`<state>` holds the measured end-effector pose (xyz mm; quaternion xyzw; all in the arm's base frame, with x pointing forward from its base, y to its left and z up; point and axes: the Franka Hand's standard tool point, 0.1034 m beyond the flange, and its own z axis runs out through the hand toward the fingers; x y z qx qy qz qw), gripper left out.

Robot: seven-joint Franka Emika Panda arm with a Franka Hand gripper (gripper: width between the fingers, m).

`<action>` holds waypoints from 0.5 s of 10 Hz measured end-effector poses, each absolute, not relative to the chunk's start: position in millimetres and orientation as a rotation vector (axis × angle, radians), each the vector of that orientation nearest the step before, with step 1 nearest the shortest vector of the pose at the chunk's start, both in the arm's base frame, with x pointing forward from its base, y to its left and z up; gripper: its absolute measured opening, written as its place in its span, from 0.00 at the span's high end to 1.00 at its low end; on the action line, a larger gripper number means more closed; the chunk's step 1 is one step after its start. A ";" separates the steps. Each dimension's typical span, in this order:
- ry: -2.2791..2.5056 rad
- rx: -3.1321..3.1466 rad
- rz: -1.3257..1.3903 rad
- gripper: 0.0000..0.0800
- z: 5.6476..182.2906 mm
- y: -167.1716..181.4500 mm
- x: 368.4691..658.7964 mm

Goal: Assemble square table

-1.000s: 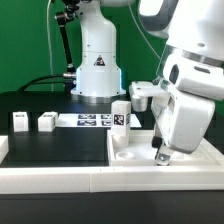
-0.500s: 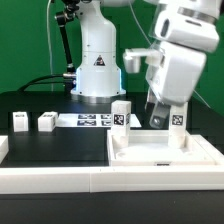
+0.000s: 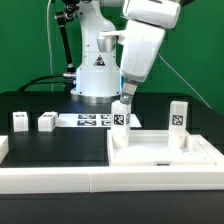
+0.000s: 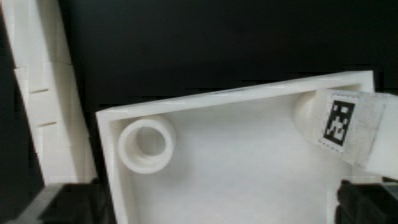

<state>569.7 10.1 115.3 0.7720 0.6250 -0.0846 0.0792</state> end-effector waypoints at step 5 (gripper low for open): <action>1.197 2.707 -0.251 0.19 101.7 -16.4 546.4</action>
Offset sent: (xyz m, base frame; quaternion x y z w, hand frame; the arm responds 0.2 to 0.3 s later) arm -0.0232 -0.0343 -0.0074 0.0514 -0.0356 0.3272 0.9429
